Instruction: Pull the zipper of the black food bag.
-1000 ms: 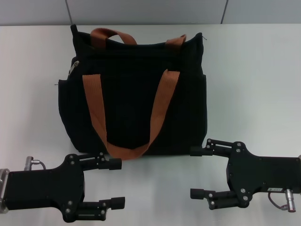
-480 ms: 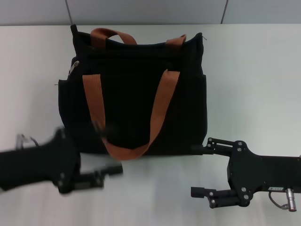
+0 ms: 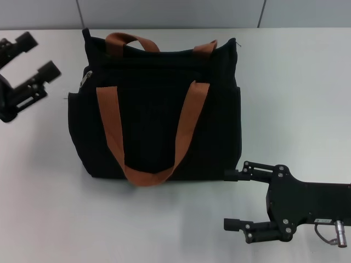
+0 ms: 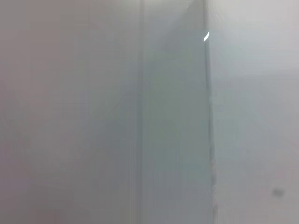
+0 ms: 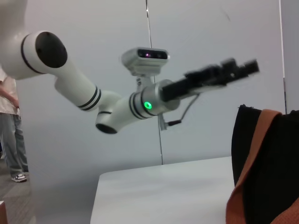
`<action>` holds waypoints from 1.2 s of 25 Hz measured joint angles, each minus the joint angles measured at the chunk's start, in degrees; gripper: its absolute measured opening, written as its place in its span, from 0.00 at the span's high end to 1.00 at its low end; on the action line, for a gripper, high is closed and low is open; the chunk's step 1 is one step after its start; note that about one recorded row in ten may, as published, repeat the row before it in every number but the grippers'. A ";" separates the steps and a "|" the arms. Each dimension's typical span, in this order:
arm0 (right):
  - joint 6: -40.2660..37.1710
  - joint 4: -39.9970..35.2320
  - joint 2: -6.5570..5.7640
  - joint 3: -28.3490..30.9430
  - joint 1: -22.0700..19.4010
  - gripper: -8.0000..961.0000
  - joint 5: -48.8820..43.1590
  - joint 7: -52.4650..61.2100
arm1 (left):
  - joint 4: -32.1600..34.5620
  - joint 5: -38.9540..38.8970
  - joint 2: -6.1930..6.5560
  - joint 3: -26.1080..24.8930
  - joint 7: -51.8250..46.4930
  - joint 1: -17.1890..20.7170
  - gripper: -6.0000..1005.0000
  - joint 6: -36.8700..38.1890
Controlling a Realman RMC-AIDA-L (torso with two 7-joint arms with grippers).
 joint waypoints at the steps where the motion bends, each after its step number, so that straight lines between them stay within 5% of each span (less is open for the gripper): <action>1: -0.04 0.00 -0.01 0.00 -0.02 0.15 0.00 0.00 | 0.05 1.42 1.76 0.70 -0.54 -0.42 0.24 -3.98; 6: -0.17 0.00 -0.09 0.00 -0.05 0.15 -0.04 0.00 | 0.99 8.61 3.33 1.51 0.33 -1.86 0.24 -11.89; 13: -0.32 -0.19 -0.09 -0.07 -0.06 0.15 -0.08 1.11 | 4.39 17.99 0.95 1.50 1.37 -4.54 0.24 -17.89; 22: -0.56 -0.36 -0.09 0.00 -0.06 0.15 -0.06 1.93 | 4.38 18.68 -0.36 1.73 5.06 -6.86 0.25 -25.00; 30: -0.65 -0.41 -0.08 0.00 -0.06 0.15 0.19 2.18 | 4.56 17.79 -0.32 0.83 6.03 -7.81 0.30 -21.68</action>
